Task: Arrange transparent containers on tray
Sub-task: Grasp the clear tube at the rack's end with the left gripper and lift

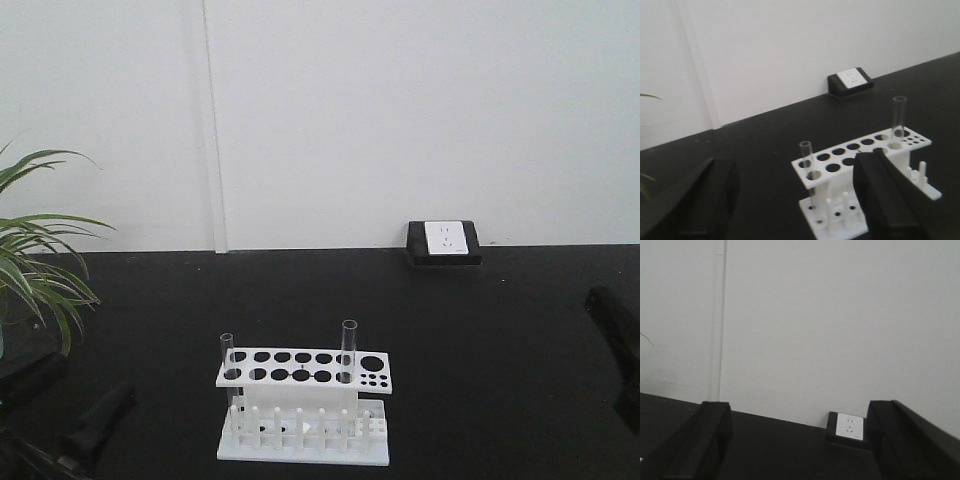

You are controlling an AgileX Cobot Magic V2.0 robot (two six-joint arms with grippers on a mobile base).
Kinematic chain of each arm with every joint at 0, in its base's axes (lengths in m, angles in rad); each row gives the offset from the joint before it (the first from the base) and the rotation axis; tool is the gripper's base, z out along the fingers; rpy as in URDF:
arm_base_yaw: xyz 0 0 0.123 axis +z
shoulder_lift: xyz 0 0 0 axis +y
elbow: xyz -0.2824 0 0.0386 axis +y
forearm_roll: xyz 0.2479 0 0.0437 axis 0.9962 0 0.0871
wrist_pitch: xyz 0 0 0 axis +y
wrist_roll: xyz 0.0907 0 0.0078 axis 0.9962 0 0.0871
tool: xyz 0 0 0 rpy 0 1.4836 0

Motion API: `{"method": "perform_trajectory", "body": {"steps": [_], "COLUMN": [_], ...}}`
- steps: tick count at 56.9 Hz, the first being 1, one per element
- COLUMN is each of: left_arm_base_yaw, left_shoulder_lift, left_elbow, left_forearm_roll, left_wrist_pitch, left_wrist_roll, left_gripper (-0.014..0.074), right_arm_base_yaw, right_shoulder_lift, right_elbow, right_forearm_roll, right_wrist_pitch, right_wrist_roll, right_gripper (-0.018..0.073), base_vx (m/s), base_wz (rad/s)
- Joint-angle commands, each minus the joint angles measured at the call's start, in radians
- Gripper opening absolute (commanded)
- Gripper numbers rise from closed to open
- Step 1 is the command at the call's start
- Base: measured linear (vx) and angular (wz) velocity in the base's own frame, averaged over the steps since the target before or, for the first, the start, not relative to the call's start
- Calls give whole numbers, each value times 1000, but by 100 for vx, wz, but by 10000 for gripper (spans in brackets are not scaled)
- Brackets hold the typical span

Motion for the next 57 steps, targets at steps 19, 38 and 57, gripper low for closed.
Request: {"method": "perform_trajectory", "body": {"steps": [19, 38, 57], "left_arm_base_yaw": [-8, -8, -8], "left_shoulder_lift": [501, 764, 895], "left_elbow": [-244, -536, -688], "left_forearm_roll": [29, 23, 30], "left_wrist_pitch": [-507, -486, -429], "left_wrist_roll": [-63, -114, -114], "left_gripper": [593, 587, 587], "right_arm_base_yaw": [1, 1, 1], "right_shoulder_lift": [27, 27, 27], "right_elbow": [-31, -31, -31], "right_forearm_roll": [-38, -38, -38], "right_wrist_pitch": [-118, -160, -166], "right_wrist_roll": [23, 23, 23], "right_gripper": [593, 592, 592], "base_vx": [0, 0, 0], "base_wz": [0, 0, 0]}}
